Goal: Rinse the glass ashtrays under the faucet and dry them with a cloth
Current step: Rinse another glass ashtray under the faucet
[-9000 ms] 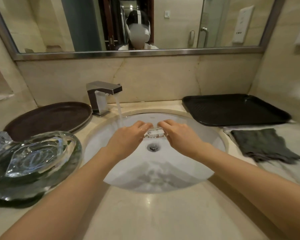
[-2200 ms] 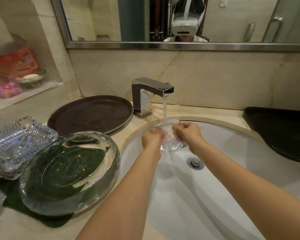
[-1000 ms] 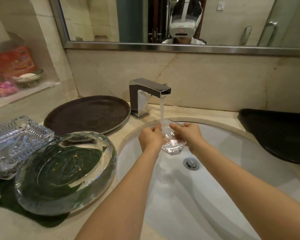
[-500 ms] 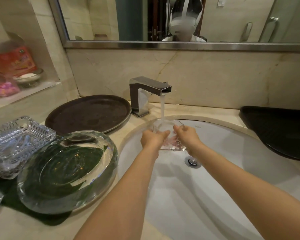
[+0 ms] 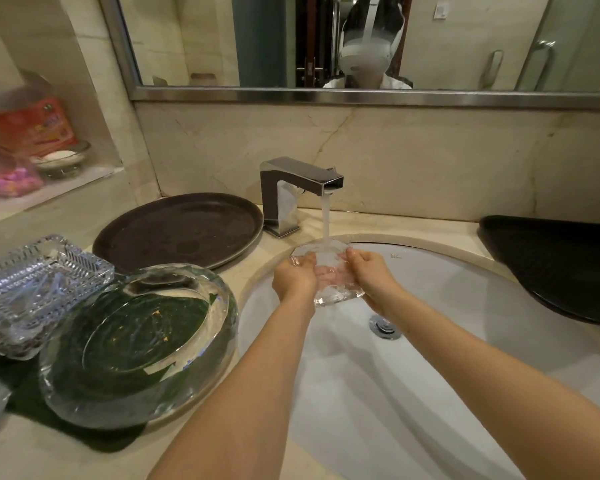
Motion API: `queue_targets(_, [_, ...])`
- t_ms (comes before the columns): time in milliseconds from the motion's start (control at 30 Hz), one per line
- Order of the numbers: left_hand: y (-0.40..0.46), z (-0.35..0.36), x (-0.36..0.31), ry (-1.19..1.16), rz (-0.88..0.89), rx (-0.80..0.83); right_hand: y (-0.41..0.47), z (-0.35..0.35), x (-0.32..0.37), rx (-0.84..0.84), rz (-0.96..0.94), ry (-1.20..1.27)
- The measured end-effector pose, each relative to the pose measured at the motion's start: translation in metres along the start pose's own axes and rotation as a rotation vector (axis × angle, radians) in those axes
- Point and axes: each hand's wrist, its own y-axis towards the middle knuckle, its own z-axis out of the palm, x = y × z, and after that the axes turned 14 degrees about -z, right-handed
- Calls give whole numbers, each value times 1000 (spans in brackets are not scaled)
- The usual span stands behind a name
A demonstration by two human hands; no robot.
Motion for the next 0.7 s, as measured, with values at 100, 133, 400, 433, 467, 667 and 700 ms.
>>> queue_targets(100, [-1,-2,0,-44,-18,17,-4,0,3,28,12,183])
queue_targets(133, [-1,-2,-1,-46,-14,16,-6,-4,5,90,35,299])
queue_targets(400, [-3,-3,-1,24,23,-23,-5,-1,9,58,23,157])
queue_targets(433, [-2,-3,-1,55,35,-15,-4,2,6,-19,-21,-27])
queue_targets(467, [-3,-3,-1,82,44,6,-5,4,6,-80,-64,-194])
queue_targets(667, [-1,-4,-1,245,52,127,-7,-3,12,-22,-76,-158])
queue_targets(700, [1,-3,0,264,45,144,-7,-5,16,25,-77,-64])
